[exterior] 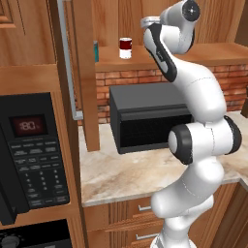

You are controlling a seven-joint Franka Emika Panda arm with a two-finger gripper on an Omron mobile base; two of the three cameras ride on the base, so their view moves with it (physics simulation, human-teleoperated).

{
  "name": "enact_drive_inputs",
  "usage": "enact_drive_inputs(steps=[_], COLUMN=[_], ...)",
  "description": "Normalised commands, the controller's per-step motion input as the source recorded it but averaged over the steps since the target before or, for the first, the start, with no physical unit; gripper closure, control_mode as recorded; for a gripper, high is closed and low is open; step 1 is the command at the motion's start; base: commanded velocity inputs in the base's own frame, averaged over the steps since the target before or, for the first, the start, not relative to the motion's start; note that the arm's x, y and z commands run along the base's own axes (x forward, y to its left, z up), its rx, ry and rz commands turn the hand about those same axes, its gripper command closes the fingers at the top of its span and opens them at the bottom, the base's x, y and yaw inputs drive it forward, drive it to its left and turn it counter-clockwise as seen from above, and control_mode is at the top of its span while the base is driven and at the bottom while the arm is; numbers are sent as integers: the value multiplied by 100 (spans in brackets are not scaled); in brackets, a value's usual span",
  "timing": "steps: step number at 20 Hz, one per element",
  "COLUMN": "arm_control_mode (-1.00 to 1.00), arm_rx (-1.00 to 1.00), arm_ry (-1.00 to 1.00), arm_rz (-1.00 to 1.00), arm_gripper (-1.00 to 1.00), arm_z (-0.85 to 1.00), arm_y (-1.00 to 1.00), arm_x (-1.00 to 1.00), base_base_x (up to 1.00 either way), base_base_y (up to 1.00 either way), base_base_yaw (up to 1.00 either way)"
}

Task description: Stack two cans on top of the other two cans in the cabinet.

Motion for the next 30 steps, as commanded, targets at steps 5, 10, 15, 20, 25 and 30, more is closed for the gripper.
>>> enact_drive_inputs(steps=[5, 10, 15, 20, 25, 30], arm_control_mode=[-100, -100, -100, -100, -100, -100], arm_rx=[0, 0, 0, 0, 0, 0], arm_ry=[0, 1, 0, 0, 0, 0], arm_rz=[0, 0, 0, 0, 0, 0], arm_gripper=[100, 100, 100, 100, -100, -100], arm_z=[0, 0, 0, 0, 0, 0], arm_y=[0, 0, 0, 0, 0, 0], arm_x=[-6, -1, 0, 0, 0, 0], base_base_x=[0, 0, 0, 0, 0, 0], base_base_y=[0, 0, 0, 0, 0, 0], base_base_yaw=[0, 0, 0, 0, 0, 0])
